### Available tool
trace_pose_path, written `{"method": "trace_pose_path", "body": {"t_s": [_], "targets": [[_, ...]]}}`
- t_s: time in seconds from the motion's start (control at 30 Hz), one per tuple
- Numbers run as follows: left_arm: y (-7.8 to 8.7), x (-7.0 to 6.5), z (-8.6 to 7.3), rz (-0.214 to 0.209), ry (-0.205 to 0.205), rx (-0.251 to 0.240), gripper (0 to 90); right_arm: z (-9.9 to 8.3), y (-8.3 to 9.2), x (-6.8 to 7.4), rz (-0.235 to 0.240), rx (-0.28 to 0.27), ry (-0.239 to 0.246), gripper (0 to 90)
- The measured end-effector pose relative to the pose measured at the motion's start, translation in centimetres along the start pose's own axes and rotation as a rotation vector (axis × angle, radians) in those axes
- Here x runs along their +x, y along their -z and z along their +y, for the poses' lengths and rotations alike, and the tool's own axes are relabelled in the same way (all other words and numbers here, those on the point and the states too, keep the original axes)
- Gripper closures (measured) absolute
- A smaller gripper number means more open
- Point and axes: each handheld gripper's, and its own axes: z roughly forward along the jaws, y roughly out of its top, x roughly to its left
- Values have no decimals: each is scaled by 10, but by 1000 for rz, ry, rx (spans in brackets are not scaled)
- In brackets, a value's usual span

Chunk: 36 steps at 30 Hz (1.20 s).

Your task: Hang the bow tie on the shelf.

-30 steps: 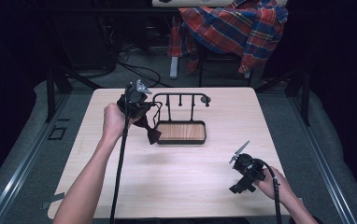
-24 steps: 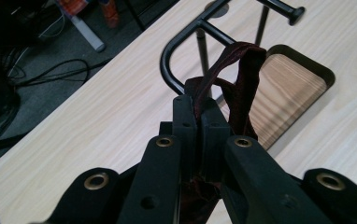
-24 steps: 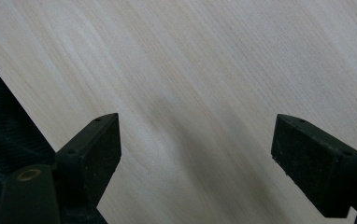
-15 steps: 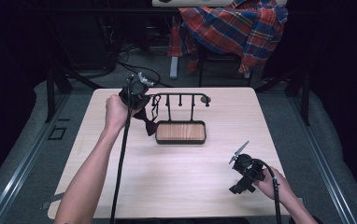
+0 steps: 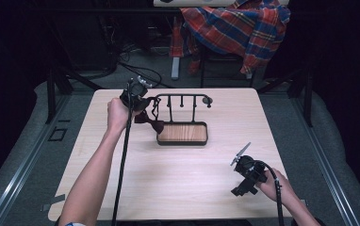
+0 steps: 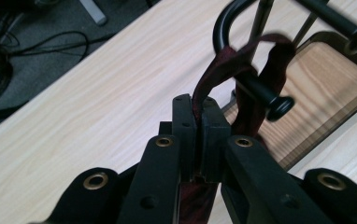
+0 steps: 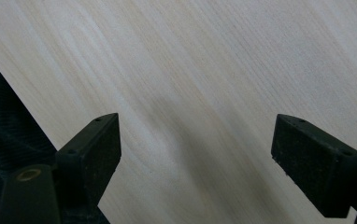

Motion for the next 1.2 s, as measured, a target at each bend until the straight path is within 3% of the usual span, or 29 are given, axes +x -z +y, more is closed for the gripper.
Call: {"method": "trace_pose_path", "body": {"t_s": [0.23, 0.43, 0.67, 0.77, 0.97, 1.03, 1.2], "targets": [[-15, 5, -9, -28, 41, 28, 867, 0, 0, 0, 4, 9, 6, 159], [-20, 11, -12, -29, 75, 20, 862, 0, -1, 0, 3, 9, 5, 159], [-22, 11, -15, -35, 76, 31, 823, 0, -1, 0, 6, 9, 2, 159], [-21, 11, -17, -19, 72, 22, 786, 0, -1, 0, 6, 8, 0, 159], [-19, 15, -21, -21, 81, 12, 630, 0, -1, 0, 4, 6, -2, 159], [-17, 15, -21, -39, 85, 1, 596, 0, -2, 0, 11, 4, -5, 159], [-14, 17, -22, -27, 90, 9, 410, 0, -2, 1, 13, 6, -4, 159]]}}
